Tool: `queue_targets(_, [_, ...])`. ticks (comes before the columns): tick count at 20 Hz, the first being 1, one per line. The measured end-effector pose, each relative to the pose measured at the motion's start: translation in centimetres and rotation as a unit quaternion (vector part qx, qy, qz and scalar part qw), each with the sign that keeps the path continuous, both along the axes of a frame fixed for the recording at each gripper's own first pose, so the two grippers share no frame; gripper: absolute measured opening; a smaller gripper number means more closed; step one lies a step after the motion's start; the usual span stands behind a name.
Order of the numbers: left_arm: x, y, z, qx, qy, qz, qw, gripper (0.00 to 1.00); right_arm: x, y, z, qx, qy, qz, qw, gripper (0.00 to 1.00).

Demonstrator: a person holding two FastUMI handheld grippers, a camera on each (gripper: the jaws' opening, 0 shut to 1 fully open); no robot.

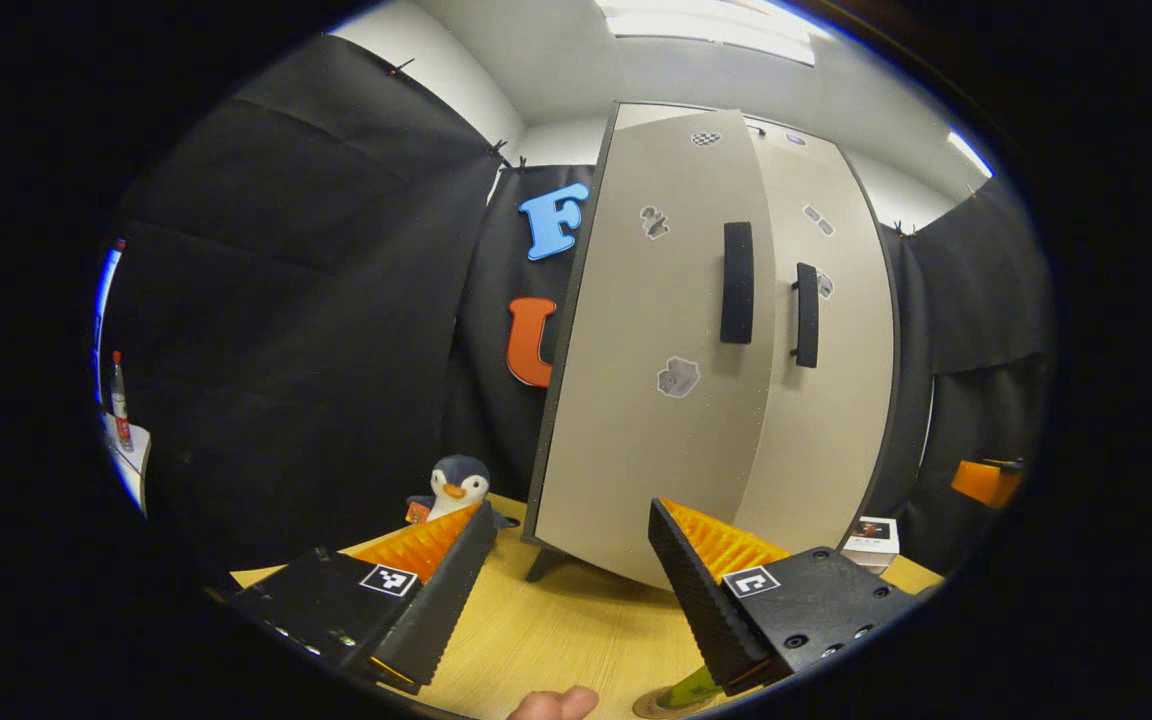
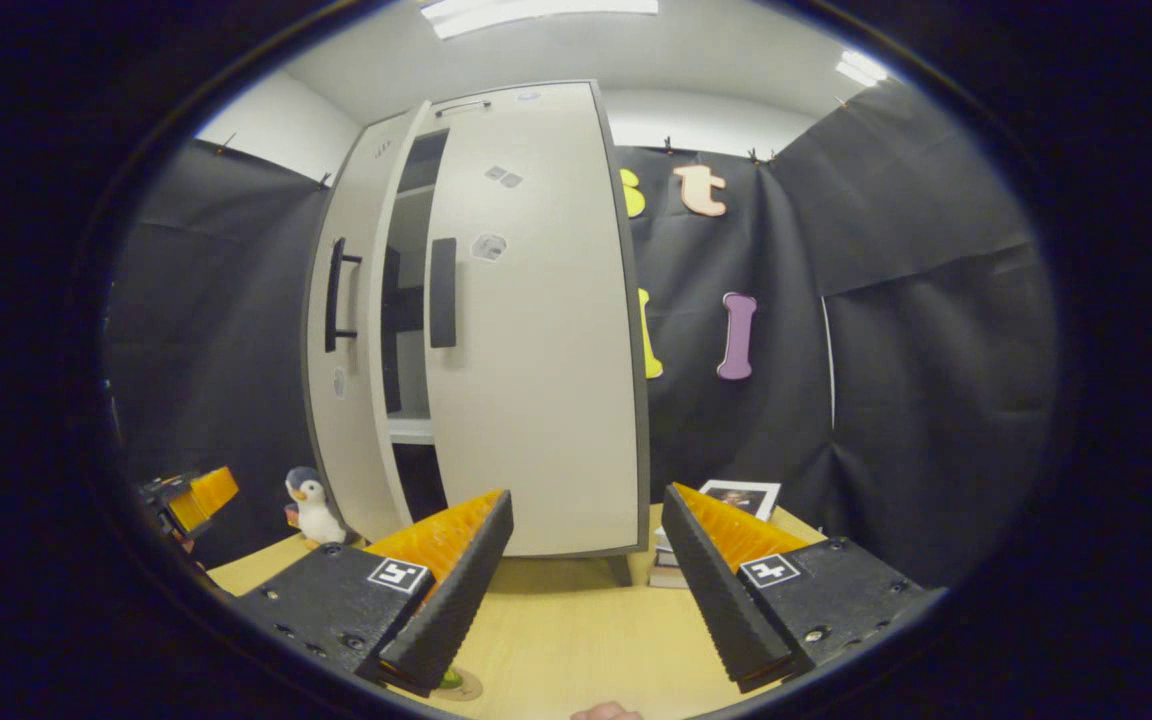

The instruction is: Grasp the bottle in the cabinet with the left hand and place it on the coaster, then close the right door with the right hand and the left door with the left hand.

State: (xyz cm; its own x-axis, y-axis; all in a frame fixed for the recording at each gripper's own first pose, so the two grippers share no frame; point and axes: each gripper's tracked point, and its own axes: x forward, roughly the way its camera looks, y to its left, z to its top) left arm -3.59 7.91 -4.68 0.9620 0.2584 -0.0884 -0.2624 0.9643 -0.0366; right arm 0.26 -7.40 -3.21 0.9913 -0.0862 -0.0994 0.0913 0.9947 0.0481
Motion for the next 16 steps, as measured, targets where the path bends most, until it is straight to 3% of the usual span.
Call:
queue_targets(6, [0.2,-0.9,0.3,-0.001,-0.003,-0.015,1.0,0.95,0.3,0.7,0.3,0.008,0.001,0.002,1.0,0.98])
queue_targets(7, [0.4,-1.4,0.2,-0.001,0.002,-0.021,1.0,0.95,0.2,0.6,0.5,0.009,-0.002,0.0,1.0,0.94])
queue_targets(9, [1.0,-2.1,0.4,0.003,0.004,-0.028,1.0,0.95,0.3,0.5,0.9,0.007,-0.005,0.0,1.0,0.98])
queue_targets(10, [1.1,-2.3,0.5,0.005,0.004,-0.031,1.0,0.95,0.3,0.4,1.3,0.005,-0.008,0.0,1.0,0.94])
queue_targets(16, [0.6,-2.5,1.2,0.012,-0.005,-0.034,0.999,0.95,0.0,0.0,1.8,0.004,-0.018,-0.005,1.0,0.98])
